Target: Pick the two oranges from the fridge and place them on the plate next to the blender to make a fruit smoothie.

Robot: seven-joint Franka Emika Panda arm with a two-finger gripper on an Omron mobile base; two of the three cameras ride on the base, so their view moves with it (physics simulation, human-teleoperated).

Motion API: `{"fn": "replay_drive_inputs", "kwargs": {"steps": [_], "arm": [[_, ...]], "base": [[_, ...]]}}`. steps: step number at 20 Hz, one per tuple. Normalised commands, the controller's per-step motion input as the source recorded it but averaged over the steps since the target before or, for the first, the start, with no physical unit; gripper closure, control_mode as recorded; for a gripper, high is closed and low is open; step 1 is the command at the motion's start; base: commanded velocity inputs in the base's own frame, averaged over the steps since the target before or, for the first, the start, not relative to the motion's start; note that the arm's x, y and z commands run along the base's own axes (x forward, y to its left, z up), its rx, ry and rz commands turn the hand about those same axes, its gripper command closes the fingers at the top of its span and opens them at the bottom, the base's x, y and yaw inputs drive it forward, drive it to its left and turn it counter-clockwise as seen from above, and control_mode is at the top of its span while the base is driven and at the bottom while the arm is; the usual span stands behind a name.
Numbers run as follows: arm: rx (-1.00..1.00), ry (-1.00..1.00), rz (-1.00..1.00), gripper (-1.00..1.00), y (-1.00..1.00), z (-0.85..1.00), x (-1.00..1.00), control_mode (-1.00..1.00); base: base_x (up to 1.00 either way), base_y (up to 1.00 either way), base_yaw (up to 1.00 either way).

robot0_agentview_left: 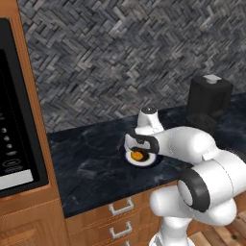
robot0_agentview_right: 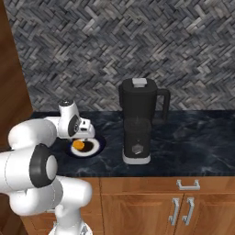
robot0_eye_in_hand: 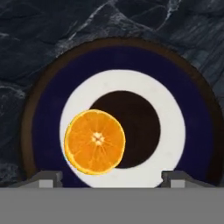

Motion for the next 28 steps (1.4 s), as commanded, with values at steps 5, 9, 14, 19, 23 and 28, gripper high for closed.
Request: {"fn": "replay_drive_inputs", "kwargs": {"steps": [5, 9, 14, 19, 23, 28], "arm": [[0.0, -0.08, 0.0, -1.0, -0.11, 0.59, -0.78, -1.0], [0.0, -0.17, 0.0, -1.0, -0.33, 0.7, -1.0, -1.0], [0.0, -0.26, 0.01, -1.0, -0.17, 0.96, -1.0, -1.0], [0.0, -0.36, 0.04, -1.0, 0.0, 1.0, -1.0, -1.0], [0.0, -0.19, 0.04, -1.0, 0.0, 1.0, -0.97, -1.0], [0.0, 0.02, 0.03, -1.0, 0.0, 0.35, -0.54, 1.0]], "base": [[0.0, 0.0, 0.0], [0.0, 0.0, 0.0], [0.0, 0.0, 0.0], [0.0, 0.0, 0.0], [0.0, 0.0, 0.0], [-0.1, 0.0, 0.0]]}}
